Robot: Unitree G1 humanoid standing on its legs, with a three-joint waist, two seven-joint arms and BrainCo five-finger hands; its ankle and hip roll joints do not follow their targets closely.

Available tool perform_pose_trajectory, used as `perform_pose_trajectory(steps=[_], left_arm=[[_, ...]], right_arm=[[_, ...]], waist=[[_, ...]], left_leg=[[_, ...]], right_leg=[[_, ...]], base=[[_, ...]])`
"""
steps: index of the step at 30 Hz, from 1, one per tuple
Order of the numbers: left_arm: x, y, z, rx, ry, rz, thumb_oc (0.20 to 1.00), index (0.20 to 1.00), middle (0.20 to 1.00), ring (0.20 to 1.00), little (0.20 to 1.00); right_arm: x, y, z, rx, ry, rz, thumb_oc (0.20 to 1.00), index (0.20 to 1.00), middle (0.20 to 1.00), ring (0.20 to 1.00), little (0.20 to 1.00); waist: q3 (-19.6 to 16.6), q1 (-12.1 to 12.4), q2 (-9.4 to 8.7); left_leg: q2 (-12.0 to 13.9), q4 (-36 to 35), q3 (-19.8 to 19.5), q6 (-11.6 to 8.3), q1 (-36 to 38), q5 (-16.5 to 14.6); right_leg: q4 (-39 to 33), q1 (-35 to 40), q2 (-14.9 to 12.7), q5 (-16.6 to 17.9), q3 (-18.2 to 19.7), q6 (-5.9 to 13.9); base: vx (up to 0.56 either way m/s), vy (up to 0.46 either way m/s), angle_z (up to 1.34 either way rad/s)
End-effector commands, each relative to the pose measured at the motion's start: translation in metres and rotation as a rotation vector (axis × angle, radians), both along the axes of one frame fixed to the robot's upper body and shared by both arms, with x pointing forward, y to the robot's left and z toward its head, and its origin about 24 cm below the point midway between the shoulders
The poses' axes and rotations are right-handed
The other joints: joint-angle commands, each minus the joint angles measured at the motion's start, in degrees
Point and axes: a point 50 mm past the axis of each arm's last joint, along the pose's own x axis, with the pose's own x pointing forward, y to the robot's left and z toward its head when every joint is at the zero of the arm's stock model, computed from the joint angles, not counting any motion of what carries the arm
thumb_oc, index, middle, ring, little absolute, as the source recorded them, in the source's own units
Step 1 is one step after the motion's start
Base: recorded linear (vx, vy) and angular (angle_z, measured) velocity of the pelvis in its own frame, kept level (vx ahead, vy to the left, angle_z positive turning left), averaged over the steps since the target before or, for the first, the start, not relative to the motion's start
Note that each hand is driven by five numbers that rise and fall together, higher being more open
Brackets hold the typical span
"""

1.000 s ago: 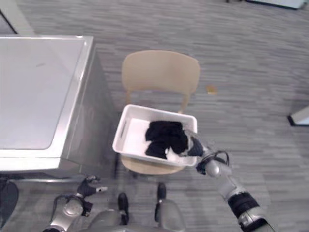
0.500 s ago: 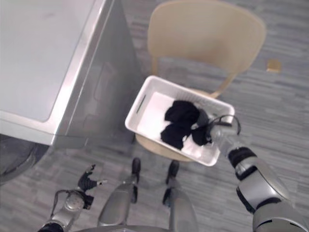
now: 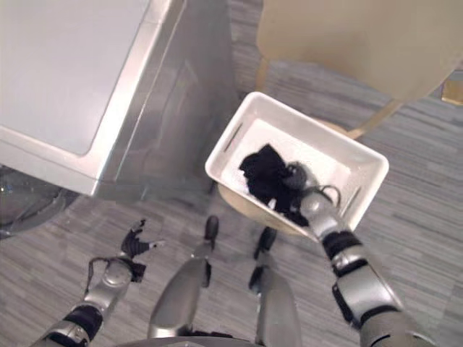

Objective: Grab the laundry basket,head to the washer,open it,put in the laundry and shut it.

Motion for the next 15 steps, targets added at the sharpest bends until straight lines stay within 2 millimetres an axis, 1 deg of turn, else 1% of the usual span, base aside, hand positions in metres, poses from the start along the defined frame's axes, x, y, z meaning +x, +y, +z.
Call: perform_pose_trajectory(steps=[1, 2, 3, 4, 5, 6, 7, 8, 9, 10, 11, 12, 15], left_arm=[[-0.024, 0.007, -0.016, -0.014, 0.079, 0.029, 1.0, 1.0, 1.0, 1.0, 1.0], [-0.026, 0.007, -0.016, -0.016, 0.083, 0.028, 1.0, 1.0, 1.0, 1.0, 1.0], [-0.035, 0.012, -0.019, -0.015, 0.109, 0.039, 1.0, 1.0, 1.0, 1.0, 1.0], [-0.04, 0.014, -0.021, -0.014, 0.122, 0.041, 1.0, 1.0, 1.0, 1.0, 1.0], [-0.044, 0.015, -0.023, -0.014, 0.138, 0.042, 1.0, 1.0, 1.0, 1.0, 1.0], [-0.054, 0.016, -0.029, -0.014, 0.175, 0.054, 1.0, 1.0, 1.0, 1.0, 1.0], [-0.057, 0.017, -0.031, -0.012, 0.184, 0.057, 1.0, 1.0, 1.0, 1.0, 1.0], [-0.063, 0.017, -0.033, -0.017, 0.199, 0.061, 1.0, 1.0, 1.0, 1.0, 1.0], [-0.067, 0.017, -0.035, -0.015, 0.21, 0.067, 1.0, 1.0, 1.0, 1.0, 1.0], [-0.064, 0.018, -0.033, -0.01, 0.199, 0.066, 1.0, 1.0, 1.0, 1.0, 1.0], [-0.064, 0.018, -0.033, -0.01, 0.199, 0.066, 1.0, 1.0, 1.0, 1.0, 1.0], [-0.057, 0.02, -0.028, 0.006, 0.171, 0.054, 1.0, 1.0, 1.0, 1.0, 1.0], [-0.046, 0.023, -0.017, 0.022, 0.118, 0.046, 1.0, 1.0, 1.0, 1.0, 1.0]], right_arm=[[-0.007, 0.015, 0.007, 0.236, -0.084, 0.084, 0.2, 0.2, 0.2, 0.2, 0.2], [-0.011, 0.017, 0.012, 0.276, -0.112, 0.101, 0.2, 0.2, 0.2, 0.2, 0.2], [-0.027, 0.02, 0.025, 0.361, -0.193, 0.173, 0.2, 0.2, 0.2, 0.2, 0.2], [-0.033, 0.02, 0.032, 0.382, -0.221, 0.197, 0.2, 0.2, 0.2, 0.2, 0.2], [-0.038, 0.021, 0.033, 0.398, -0.231, 0.215, 0.2, 0.2, 0.2, 0.2, 0.2], [-0.046, 0.027, 0.041, 0.429, -0.266, 0.264, 0.2, 0.2, 0.2, 0.2, 0.2], [-0.05, 0.03, 0.045, 0.443, -0.286, 0.288, 0.2, 0.2, 0.2, 0.2, 0.2], [-0.057, 0.035, 0.05, 0.487, -0.31, 0.316, 0.2, 0.2, 0.2, 0.2, 0.2], [-0.062, 0.044, 0.055, 0.53, -0.334, 0.351, 0.2, 0.2, 0.2, 0.2, 0.2], [-0.066, 0.052, 0.054, 0.561, -0.334, 0.379, 0.2, 0.2, 0.2, 0.2, 0.2], [-0.066, 0.052, 0.054, 0.562, -0.334, 0.379, 0.2, 0.2, 0.2, 0.2, 0.2], [-0.068, 0.056, 0.055, 0.575, -0.344, 0.39, 0.2, 0.2, 0.2, 0.2, 0.2], [-0.067, 0.054, 0.057, 0.554, -0.364, 0.383, 0.2, 0.2, 0.2, 0.2, 0.2]], waist=[[-6.63, -1.31, -3.68], [-7.24, -1.7, -4.0], [-9.27, -3.31, -5.29], [-10.08, -3.78, -5.67], [-11.05, -4.14, -5.9], [-12.68, -4.9, -6.6], [-13.24, -5.08, -6.85], [-14.08, -5.53, -7.26], [-14.28, -5.97, -7.51], [-13.66, -5.95, -7.68], [-13.62, -5.88, -7.73], [-12.72, -6.17, -7.57], [-12.82, -6.2, -7.55]], left_leg=[[-2.11, -2.79, 2.16, -0.6, 1.14, -1.64], [-2.1, -2.83, 2.46, -0.5, 1.84, -1.88], [-2.39, -2.79, 3.43, 0.05, 5.2, -3.54], [-2.48, -2.75, 4.01, 0.26, 6.85, -4.33], [-2.6, -2.66, 4.25, 0.49, 7.74, -4.85], [-2.83, -2.19, 5.15, 1.17, 9.91, -6.29], [-2.93, -2.03, 5.76, 1.48, 10.93, -6.94], [-3.01, -1.61, 6.8, 2.27, 12.79, -8.16], [-2.85, -1.13, 8.01, 2.96, 13.99, -8.86], [-2.54, -0.3, 8.41, 3.33, 14.35, -8.97], [-2.56, -0.26, 8.48, 3.34, 14.38, -9.0], [-2.16, 1.12, 7.6, 3.65, 13.52, -8.55], [-2.08, 1.92, 6.03, 3.71, 11.45, -6.88]], right_leg=[[1.78, 1.79, -1.21, -7.92, 4.81, 5.18], [1.23, 2.74, -1.28, -7.72, 4.87, 5.36], [0.19, 6.29, -1.6, -7.69, 5.11, 5.9], [-0.16, 7.89, -1.71, -7.8, 5.5, 6.15], [-0.48, 8.73, -1.87, -7.66, 5.56, 6.32], [-0.79, 10.62, -2.09, -7.59, 6.48, 6.76], [-0.83, 11.34, -2.15, -7.59, 6.93, 7.06], [-0.24, 12.12, -2.34, -7.63, 7.98, 7.54], [1.62, 11.88, -2.51, -7.45, 8.93, 8.12], [4.97, 11.14, -2.39, -7.79, 10.14, 8.46], [5.13, 11.08, -2.42, -7.86, 10.22, 8.47], [10.29, 10.4, -1.2, -9.61, 12.92, 8.44], [16.4, 11.83, 0.83, -11.34, 16.6, 7.75]], base=[[0.1, 0.092, -0.01], [0.18, 0.142, -0.22], [0.19, 0.165, -0.27], [0.21, 0.176, -0.27], [0.17, 0.187, -0.25], [0.13, 0.197, -0.49], [0.15, 0.242, -0.48], [0.05, 0.225, -0.59], [-0.02, 0.202, -0.43], [-0.07, 0.116, -0.53], [-0.2, 0.039, -0.52], [-0.24, -0.004, -0.35], [-0.28, -0.068, 0.33]])
